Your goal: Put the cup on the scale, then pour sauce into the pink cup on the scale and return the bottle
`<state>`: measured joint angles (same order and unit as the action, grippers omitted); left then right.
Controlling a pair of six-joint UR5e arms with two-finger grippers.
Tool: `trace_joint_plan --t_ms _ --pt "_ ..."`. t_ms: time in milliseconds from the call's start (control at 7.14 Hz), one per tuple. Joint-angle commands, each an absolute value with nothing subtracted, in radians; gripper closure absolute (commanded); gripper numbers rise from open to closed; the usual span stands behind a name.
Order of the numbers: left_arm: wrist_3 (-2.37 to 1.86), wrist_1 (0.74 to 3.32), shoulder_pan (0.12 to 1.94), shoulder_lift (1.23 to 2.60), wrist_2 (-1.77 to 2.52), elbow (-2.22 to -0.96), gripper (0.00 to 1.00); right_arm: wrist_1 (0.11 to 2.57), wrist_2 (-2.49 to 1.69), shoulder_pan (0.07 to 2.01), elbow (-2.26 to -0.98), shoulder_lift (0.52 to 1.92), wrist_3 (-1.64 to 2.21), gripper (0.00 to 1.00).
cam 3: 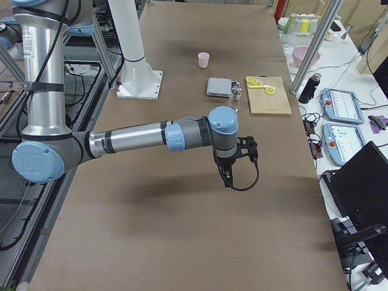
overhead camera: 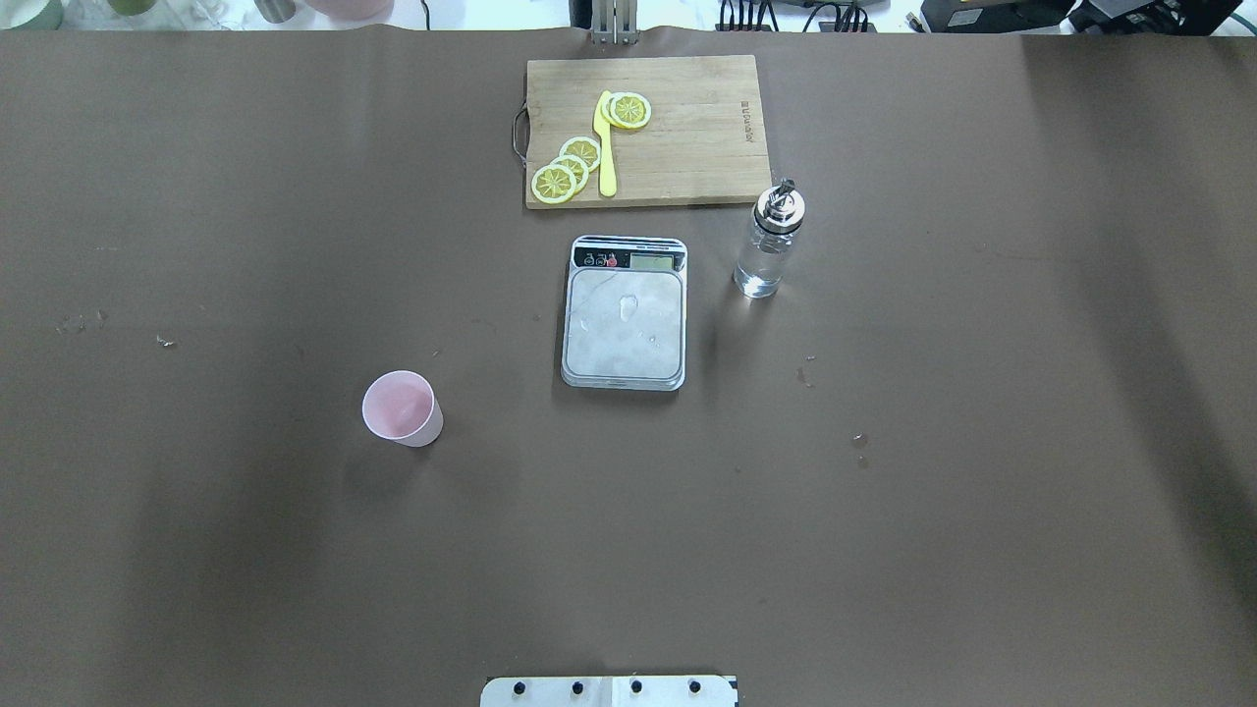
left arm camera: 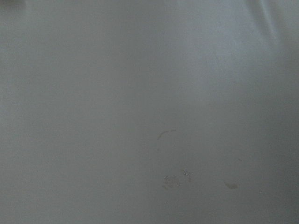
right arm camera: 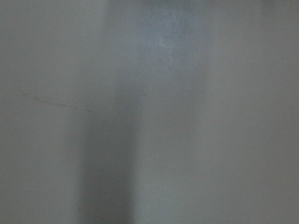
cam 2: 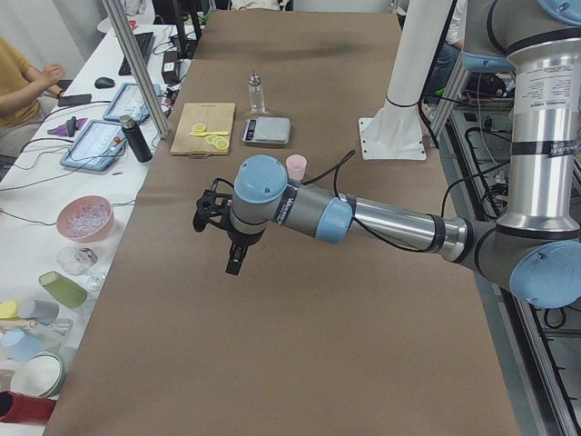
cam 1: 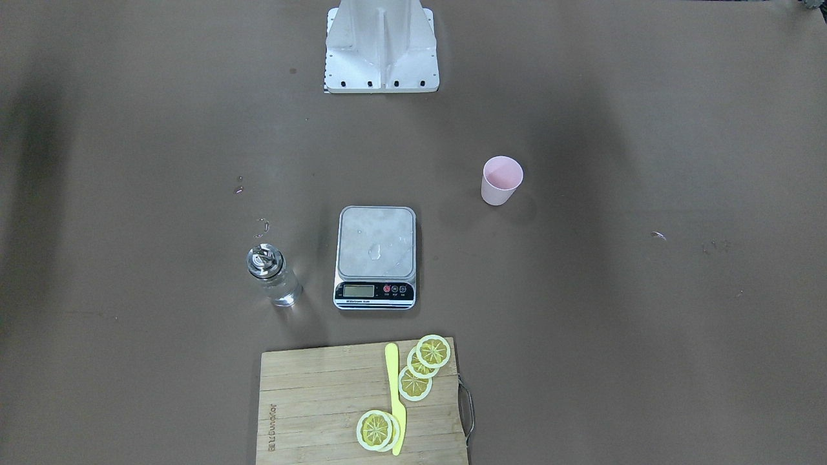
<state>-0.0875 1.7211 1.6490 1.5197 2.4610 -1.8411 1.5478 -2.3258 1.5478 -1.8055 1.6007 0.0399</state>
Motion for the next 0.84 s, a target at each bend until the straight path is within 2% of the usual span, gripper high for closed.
trace_joint_plan --t_ms 0,420,700 --pt "-0.087 1.718 1.649 1.520 2.459 -1.841 0.02 1.548 -2.326 1.548 -1.805 1.601 0.040 0.00" --pt "-0.089 1.727 1.632 1.522 2.448 -1.850 0.02 1.548 -2.330 1.548 -1.816 1.606 0.041 0.00" --pt "-0.100 1.711 1.574 1.555 2.419 -1.901 0.02 1.557 -2.342 1.523 -1.877 1.605 0.043 0.00"
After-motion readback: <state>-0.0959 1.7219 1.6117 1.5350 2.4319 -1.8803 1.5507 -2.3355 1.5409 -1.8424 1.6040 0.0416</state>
